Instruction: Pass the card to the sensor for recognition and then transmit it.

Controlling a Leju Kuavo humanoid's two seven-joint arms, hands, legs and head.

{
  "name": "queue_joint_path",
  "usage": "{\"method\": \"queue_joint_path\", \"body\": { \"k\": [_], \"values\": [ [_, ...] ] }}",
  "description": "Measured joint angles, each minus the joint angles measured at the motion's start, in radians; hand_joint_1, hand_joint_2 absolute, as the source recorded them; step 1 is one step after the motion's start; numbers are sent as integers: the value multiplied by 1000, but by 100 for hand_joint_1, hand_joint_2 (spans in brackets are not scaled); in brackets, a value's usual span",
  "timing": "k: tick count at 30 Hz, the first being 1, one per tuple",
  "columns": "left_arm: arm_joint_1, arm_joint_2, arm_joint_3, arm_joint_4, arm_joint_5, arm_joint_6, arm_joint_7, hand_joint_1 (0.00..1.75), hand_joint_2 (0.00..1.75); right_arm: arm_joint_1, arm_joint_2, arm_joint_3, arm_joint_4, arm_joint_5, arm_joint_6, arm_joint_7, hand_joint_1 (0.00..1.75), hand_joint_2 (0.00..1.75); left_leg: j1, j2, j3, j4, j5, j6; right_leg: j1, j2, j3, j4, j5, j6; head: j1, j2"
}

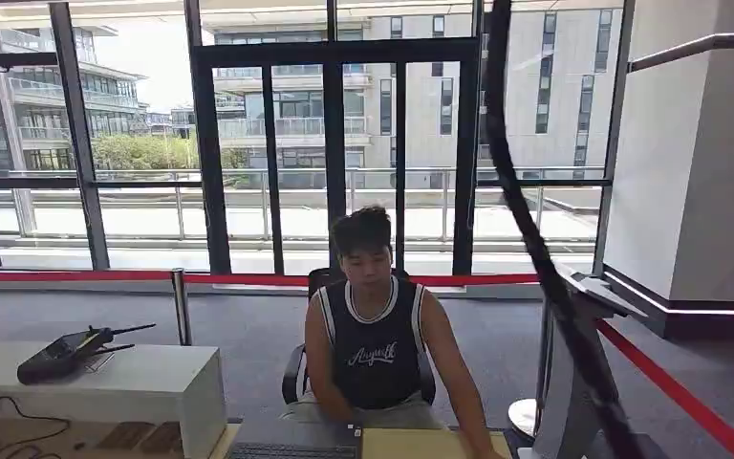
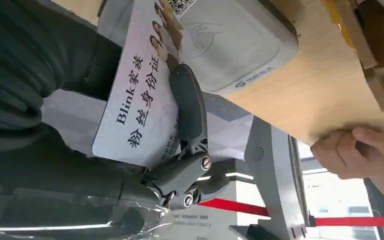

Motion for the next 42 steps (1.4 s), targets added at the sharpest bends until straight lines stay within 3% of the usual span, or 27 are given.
{"method": "queue_joint_path", "body": {
  "k": [6,10,22,32,42],
  "values": [
    [2,0,0,0,10,3,0,0,0,-27,-6,-5,-7,-17,-17,-13,175,175,0,0,-1,0,0,0,0,0,0,0,1,1,0,0],
    [2,0,-1,0,13,3,4,0,0,-74,-29,-6,-65,3,-20,24,175,175,0,0,-1,0,0,0,0,0,-1,0,1,1,0,0],
    [-11,-2,-21,0,8,-13,7,0,0,-202,-66,-11,-250,82,47,60,175,175,0,0,-1,0,0,0,0,0,-1,0,1,1,-1,0],
    [-47,-2,-58,0,-20,-39,22,0,0,-307,0,14,-232,115,127,37,175,175,0,0,-2,0,1,-1,0,0,-1,1,1,1,0,0],
    [-61,-2,-86,0,-44,-53,39,0,0,-376,64,30,-141,103,114,32,175,175,0,0,-2,0,1,-1,0,0,-2,1,1,1,0,0]
  ]
}}
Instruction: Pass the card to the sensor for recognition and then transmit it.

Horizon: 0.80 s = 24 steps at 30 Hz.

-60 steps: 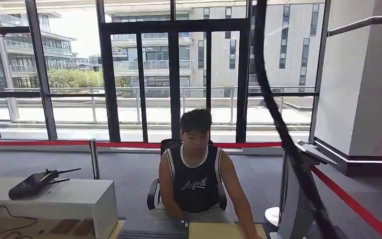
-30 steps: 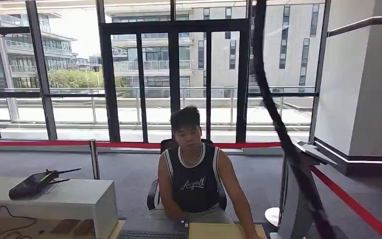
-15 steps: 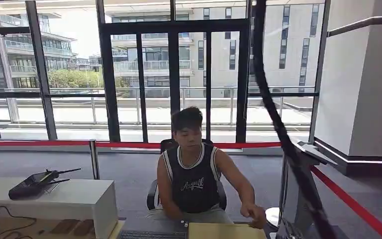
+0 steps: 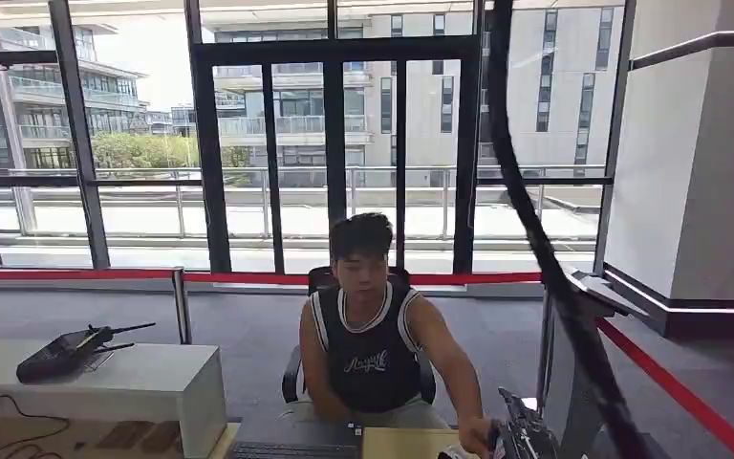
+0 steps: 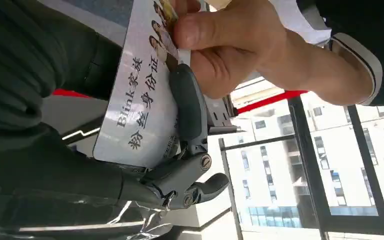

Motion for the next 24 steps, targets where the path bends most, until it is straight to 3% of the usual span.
{"method": "queue_joint_path", "body": {
  "k": [3,5,12,13,18,21,22,24],
  "values": [
    [-1,0,-7,0,0,1,0,0,0,-13,14,1,25,0,0,7,175,175,0,0,0,0,0,0,0,0,0,0,0,0,0,0],
    [-2,0,-10,0,0,1,0,0,0,-19,21,3,39,0,0,7,0,175,0,0,0,0,0,0,0,0,0,0,0,0,0,0],
    [-1,0,-14,0,4,3,3,0,0,-27,41,10,82,-2,-2,7,0,175,0,0,0,0,0,0,0,0,0,0,0,0,0,0],
    [0,0,-14,0,5,3,3,0,0,-28,43,10,87,-4,-3,7,0,0,0,0,0,0,0,0,0,0,0,0,0,0,0,0],
    [2,0,-14,0,12,6,2,0,0,-32,52,12,106,-31,-10,-13,0,0,0,0,0,0,0,0,0,0,0,0,0,0,0,0],
    [4,0,-14,0,28,18,-3,0,0,-32,58,8,116,-108,6,-65,0,0,0,0,0,0,0,0,0,0,0,0,0,0,0,0],
    [5,0,-14,0,33,20,-5,0,0,-31,61,5,117,-144,22,-89,0,175,0,0,0,0,0,0,0,0,0,0,0,0,0,0],
    [8,0,-14,0,42,22,-8,0,0,-22,68,-6,117,-222,65,-146,0,175,0,0,0,0,0,0,0,0,0,0,0,0,0,0]
  ]
}}
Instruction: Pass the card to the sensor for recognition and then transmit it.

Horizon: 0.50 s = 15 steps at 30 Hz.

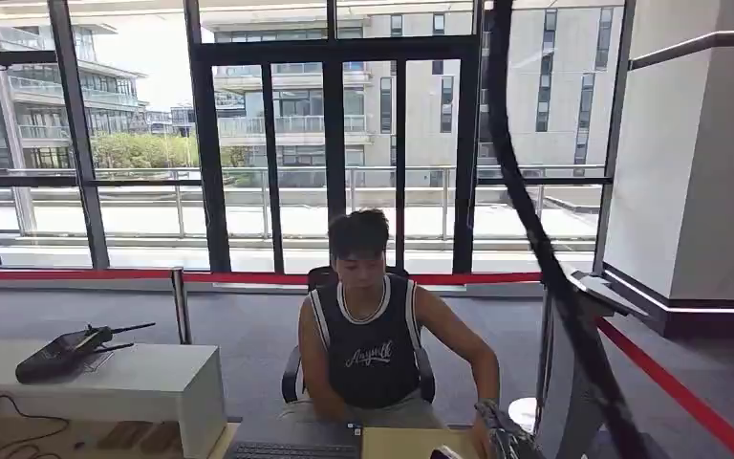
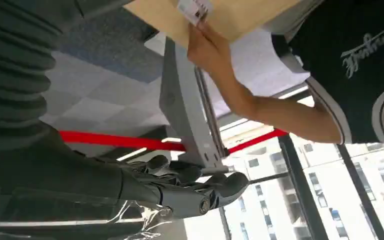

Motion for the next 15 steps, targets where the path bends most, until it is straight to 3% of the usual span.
{"method": "queue_joint_path", "body": {
  "k": [3,5,15],
  "values": [
    [6,0,0,0,15,2,-4,0,0,34,16,-11,-6,-91,64,-101,0,175,1,0,0,0,0,0,1,0,0,0,0,0,0,0],
    [14,0,0,0,26,8,-8,0,0,79,27,-10,-28,-122,78,-131,0,175,1,0,0,0,0,0,1,0,0,0,0,0,0,0],
    [40,8,1,0,56,21,-18,0,0,240,26,6,-185,-173,131,-110,0,175,1,0,0,0,0,0,1,0,-1,0,-1,-1,0,0]
  ]
}}
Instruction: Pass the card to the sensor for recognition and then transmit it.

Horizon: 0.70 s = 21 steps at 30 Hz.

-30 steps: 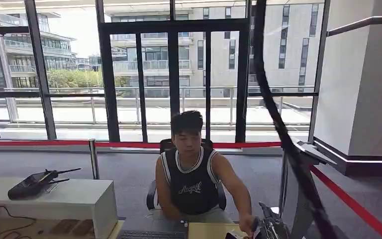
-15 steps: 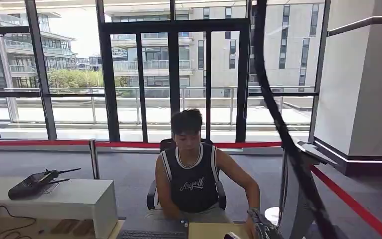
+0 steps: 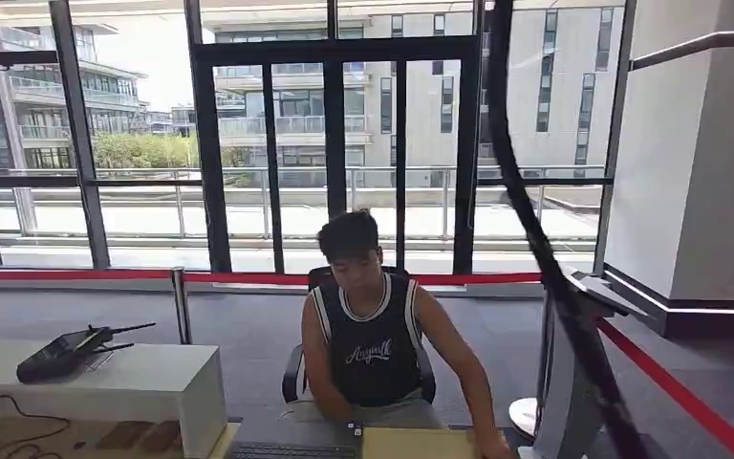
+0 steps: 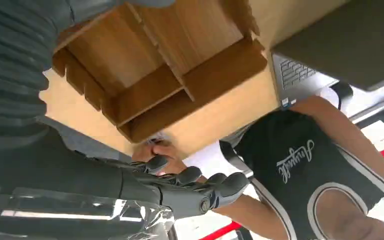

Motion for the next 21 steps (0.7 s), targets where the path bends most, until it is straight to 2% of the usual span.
{"method": "queue_joint_path", "body": {
  "k": [14,21],
  "values": [
    [10,6,0,0,10,5,1,0,0,81,-55,50,-108,81,16,59,0,175,0,0,0,0,0,0,0,0,0,0,0,0,0,0],
    [11,9,0,0,12,7,4,0,0,110,-73,95,-120,219,-14,141,0,175,0,0,0,0,0,0,1,0,0,0,0,0,0,0]
  ]
}}
